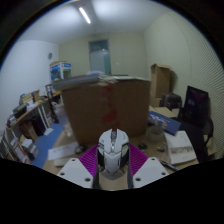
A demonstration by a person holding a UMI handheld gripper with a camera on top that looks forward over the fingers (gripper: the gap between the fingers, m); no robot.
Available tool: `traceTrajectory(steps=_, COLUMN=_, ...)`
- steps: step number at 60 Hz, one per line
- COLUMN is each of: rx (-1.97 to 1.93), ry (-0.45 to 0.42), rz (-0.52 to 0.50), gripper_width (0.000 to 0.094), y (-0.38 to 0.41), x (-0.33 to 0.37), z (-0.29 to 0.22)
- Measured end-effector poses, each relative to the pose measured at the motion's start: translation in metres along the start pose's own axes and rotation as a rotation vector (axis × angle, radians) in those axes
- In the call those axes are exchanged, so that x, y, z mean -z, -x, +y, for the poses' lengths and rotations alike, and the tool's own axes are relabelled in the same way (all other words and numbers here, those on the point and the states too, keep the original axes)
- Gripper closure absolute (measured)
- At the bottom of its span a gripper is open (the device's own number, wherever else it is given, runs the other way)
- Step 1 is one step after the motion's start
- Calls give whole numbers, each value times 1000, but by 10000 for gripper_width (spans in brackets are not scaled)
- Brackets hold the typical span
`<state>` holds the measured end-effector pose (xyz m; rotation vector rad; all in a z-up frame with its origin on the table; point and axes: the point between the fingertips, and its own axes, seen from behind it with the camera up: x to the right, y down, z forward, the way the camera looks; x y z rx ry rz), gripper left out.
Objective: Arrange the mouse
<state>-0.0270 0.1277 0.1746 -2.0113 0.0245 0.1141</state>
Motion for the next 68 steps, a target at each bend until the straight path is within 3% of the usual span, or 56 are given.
traceTrajectory(steps=4, rx=4, ry=-16, rz=-52, gripper_width=549, y=43, x=15, z=-4)
traceTrajectory(steps=9, rx=40, ry=16, rz=-87, gripper_width=551, y=93, x=22, z=29)
traceTrajectory(steps=19, rx=66, ry=210, rz=-92, gripper_width=548, y=133, x=11, z=148)
traceTrajectory(steps=29, rx=82, ry=341, rz=-31, gripper_width=533, y=122, x=8, z=221)
traceTrajectory(steps=35, rx=85, ry=324, rz=-45, gripper_width=516, y=121, x=7, z=226)
traceTrajectory(steps=43, rx=65, ry=360, rz=-58, gripper_width=376, y=124, x=5, z=226)
traceTrajectory(steps=49, rx=18, ry=382, rz=-119, gripper_width=36, y=135, x=16, z=221)
traceTrajectory(steps=51, rx=1, ry=382, rz=-133, gripper_width=107, y=137, x=23, z=218)
traceTrajectory(steps=68, rx=-58, ry=351, rz=-238, gripper_width=97, y=128, x=137, z=185)
